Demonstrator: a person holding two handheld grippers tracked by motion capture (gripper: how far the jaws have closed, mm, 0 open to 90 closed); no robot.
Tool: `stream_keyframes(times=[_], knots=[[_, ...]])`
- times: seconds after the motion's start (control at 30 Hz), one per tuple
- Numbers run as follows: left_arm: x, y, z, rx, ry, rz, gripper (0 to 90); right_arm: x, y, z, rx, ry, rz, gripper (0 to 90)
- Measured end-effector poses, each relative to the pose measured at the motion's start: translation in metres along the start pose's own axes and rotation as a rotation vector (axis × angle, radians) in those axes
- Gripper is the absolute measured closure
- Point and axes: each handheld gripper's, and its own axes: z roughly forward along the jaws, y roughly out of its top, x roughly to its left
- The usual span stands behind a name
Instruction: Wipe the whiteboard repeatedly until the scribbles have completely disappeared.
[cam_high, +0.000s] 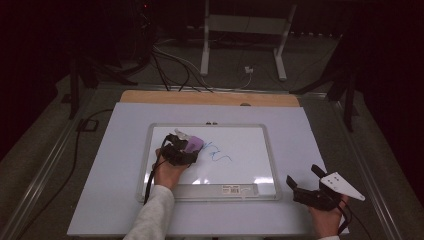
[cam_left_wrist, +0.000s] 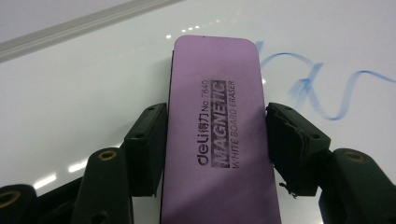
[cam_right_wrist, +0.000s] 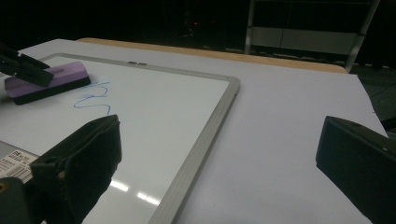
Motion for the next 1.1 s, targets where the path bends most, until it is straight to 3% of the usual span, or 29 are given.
stream_keyframes(times=[0.07,0.13,0.2,0.37,0.53,0.63,0.7,0.77,0.83,1.0,1.1], knots=[[-0.01,0.002,0.003,-0.003,-0.025,0.031,42.2,0.0,0.0,0.0,-0.001,-0.001,-0.001,0.6],[-0.013,0.004,0.003,0.002,-0.011,0.059,42.2,-0.001,0.0,-0.001,-0.003,-0.002,0.002,0.6],[-0.01,0.006,0.005,0.0,-0.01,0.049,42.2,-0.001,0.0,-0.001,-0.004,-0.003,0.003,0.6],[0.009,0.016,0.015,0.004,0.057,-0.004,42.2,-0.001,0.0,-0.001,-0.006,-0.002,0.002,0.6],[0.006,0.026,0.024,0.01,0.09,0.003,42.1,-0.001,0.0,0.0,-0.003,0.001,0.002,0.6],[-0.004,0.028,0.026,0.007,0.052,0.014,42.1,0.0,0.0,0.0,-0.003,0.002,-0.002,0.6],[-0.015,0.028,0.028,-0.001,0.01,0.058,42.1,0.0,0.0,0.0,-0.001,0.003,-0.002,0.6],[-0.02,0.03,0.029,0.005,0.019,0.097,42.1,0.0,0.0,0.0,-0.001,0.003,-0.002,0.6],[-0.015,0.031,0.03,0.009,0.007,0.078,42.1,0.0,0.0,0.0,-0.003,0.002,-0.001,0.6],[0.0,0.034,0.031,0.009,0.095,0.035,42.1,-0.002,0.0,-0.002,-0.007,-0.001,0.002,0.6],[0.004,0.035,0.031,0.017,0.095,-0.001,42.1,-0.003,0.0,-0.002,-0.006,-0.001,0.004,0.6]])
